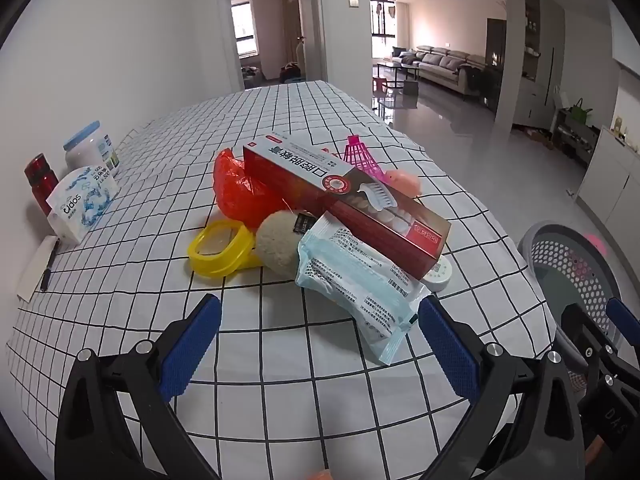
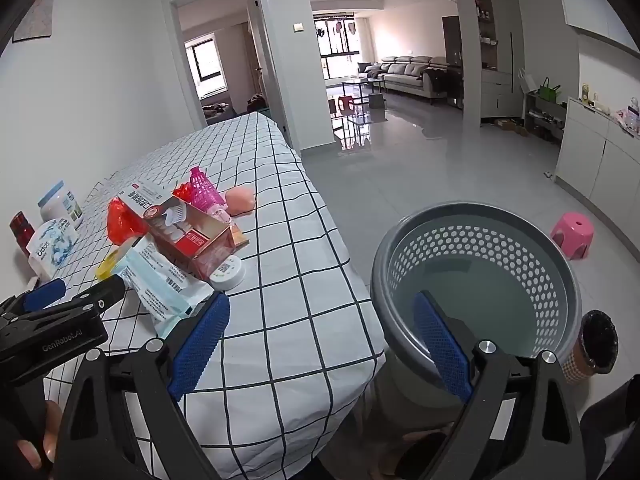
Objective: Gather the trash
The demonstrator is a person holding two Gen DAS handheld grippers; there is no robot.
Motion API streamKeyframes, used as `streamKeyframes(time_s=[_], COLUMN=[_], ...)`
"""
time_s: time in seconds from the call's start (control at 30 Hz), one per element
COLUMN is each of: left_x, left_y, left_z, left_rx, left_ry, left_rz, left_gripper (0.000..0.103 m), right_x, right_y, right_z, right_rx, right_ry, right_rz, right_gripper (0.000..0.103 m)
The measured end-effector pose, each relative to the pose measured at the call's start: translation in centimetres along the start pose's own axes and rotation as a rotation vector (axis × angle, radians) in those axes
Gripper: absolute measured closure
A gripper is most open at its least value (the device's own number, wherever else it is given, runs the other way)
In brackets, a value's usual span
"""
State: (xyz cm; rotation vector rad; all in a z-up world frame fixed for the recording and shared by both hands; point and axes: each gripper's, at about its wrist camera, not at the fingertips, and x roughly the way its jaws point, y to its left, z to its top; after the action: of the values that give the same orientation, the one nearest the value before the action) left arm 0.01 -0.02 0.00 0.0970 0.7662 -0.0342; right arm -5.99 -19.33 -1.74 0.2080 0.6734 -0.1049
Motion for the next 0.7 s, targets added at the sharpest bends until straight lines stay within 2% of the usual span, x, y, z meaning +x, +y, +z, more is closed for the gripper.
streamKeyframes(time_s=[0.7], left_x=[-0.23], left_y=[-0.48], left_z=[-0.08], left_rx=[0.015], left_ry=[-0.01], left_rz=[0.002], left_gripper=[0.006], right_x=[-0.35], right_y=[-0.39], right_z=[0.19], right_rx=[0.0], right_ry=[0.003], right_rz=[0.002], right_gripper=[0.014])
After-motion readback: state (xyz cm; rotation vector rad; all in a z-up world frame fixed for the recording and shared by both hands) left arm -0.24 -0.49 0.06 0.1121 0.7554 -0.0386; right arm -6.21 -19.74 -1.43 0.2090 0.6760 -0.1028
